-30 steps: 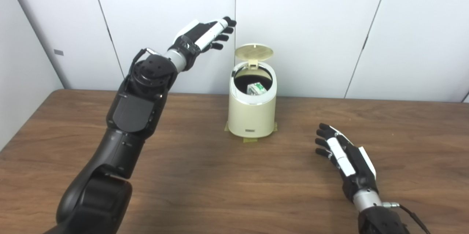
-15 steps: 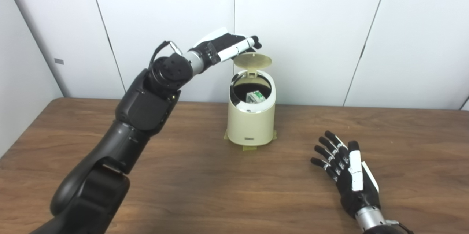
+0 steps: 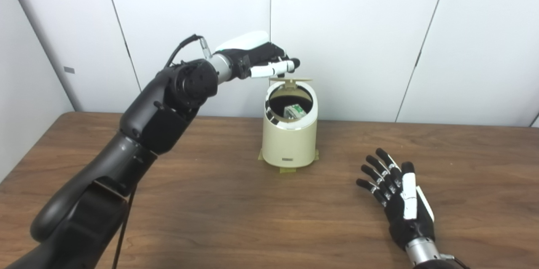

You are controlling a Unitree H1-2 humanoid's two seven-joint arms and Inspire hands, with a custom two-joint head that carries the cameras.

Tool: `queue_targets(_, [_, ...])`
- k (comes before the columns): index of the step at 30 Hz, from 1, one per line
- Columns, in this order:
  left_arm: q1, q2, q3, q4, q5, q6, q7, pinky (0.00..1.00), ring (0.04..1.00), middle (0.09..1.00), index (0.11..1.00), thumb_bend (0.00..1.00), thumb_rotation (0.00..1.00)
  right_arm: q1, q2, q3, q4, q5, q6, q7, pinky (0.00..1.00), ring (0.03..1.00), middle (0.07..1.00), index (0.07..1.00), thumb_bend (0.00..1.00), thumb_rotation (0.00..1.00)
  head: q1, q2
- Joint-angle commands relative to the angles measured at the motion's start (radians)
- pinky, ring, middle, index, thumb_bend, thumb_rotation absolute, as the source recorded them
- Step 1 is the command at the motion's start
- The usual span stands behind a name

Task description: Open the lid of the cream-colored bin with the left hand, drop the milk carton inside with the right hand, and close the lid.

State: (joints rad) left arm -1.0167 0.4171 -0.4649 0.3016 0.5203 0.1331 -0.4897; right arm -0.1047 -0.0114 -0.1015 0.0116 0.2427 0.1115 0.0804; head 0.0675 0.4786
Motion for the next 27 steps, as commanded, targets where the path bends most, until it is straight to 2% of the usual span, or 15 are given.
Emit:
queue_targets(1, [-0.063, 0.015, 0.009, -0.045, 0.024, -0.020, -0.012, 0.53, 0.590, 0.654, 0.713, 0.43, 1.00, 0.007, 0.025, -0.004, 0.025, 0.015, -0.010, -0.009, 0.70, 0.839, 0.857, 0.923, 0.61, 1.00, -0.002, 0.000])
queue_targets(4, [-0.058, 0.011, 0.007, -0.051, 0.031, -0.018, -0.045, 0.56, 0.610, 0.659, 0.721, 0.43, 1.00, 0.007, 0.029, -0.003, 0.036, 0.010, -0.034, -0.008, 0.69, 0.828, 0.851, 0.928, 0.60, 1.00, -0.008, 0.000])
queue_targets(5, [-0.056, 0.011, 0.001, -0.050, 0.038, -0.025, -0.054, 0.62, 0.657, 0.671, 0.724, 0.43, 1.00, 0.007, 0.029, -0.002, 0.038, 0.007, -0.040, -0.009, 0.69, 0.828, 0.853, 0.929, 0.60, 1.00, -0.012, 0.001])
queue_targets(7, [-0.052, 0.009, -0.007, -0.047, 0.048, -0.038, -0.068, 0.64, 0.673, 0.677, 0.720, 0.42, 1.00, 0.009, 0.028, 0.002, 0.038, -0.003, -0.047, -0.013, 0.68, 0.827, 0.853, 0.929, 0.61, 1.00, -0.017, 0.005])
queue_targets(10, [-0.042, 0.000, -0.016, -0.045, 0.049, -0.045, -0.096, 0.61, 0.657, 0.678, 0.723, 0.41, 1.00, 0.013, 0.020, 0.012, 0.030, -0.034, -0.048, -0.021, 0.67, 0.817, 0.842, 0.929, 0.62, 1.00, -0.023, 0.008])
queue_targets(14, [-0.029, -0.012, -0.043, -0.059, 0.064, -0.034, -0.146, 0.55, 0.627, 0.705, 0.754, 0.42, 1.00, 0.024, 0.001, 0.029, 0.010, -0.078, -0.048, -0.020, 0.67, 0.813, 0.827, 0.928, 0.67, 0.92, -0.033, 0.010])
queue_targets(16, [-0.022, -0.016, -0.049, -0.065, 0.071, -0.031, -0.161, 0.60, 0.673, 0.740, 0.773, 0.44, 1.00, 0.029, -0.005, 0.035, 0.000, -0.091, -0.048, -0.021, 0.68, 0.815, 0.828, 0.933, 0.66, 0.90, -0.037, 0.012])
queue_targets(21, [-0.009, -0.027, -0.066, -0.053, 0.088, -0.047, -0.192, 0.84, 0.854, 0.835, 0.829, 0.42, 1.00, 0.036, -0.011, 0.042, -0.015, -0.106, -0.052, -0.021, 0.67, 0.814, 0.821, 0.934, 0.63, 0.90, -0.044, 0.021])
queue_targets(27, [-0.003, -0.032, -0.106, -0.057, 0.137, -0.071, -0.203, 0.89, 0.876, 0.873, 0.856, 0.43, 1.00, 0.039, -0.014, 0.048, -0.033, -0.127, -0.041, -0.029, 0.68, 0.812, 0.815, 0.938, 0.63, 0.90, -0.052, 0.026])
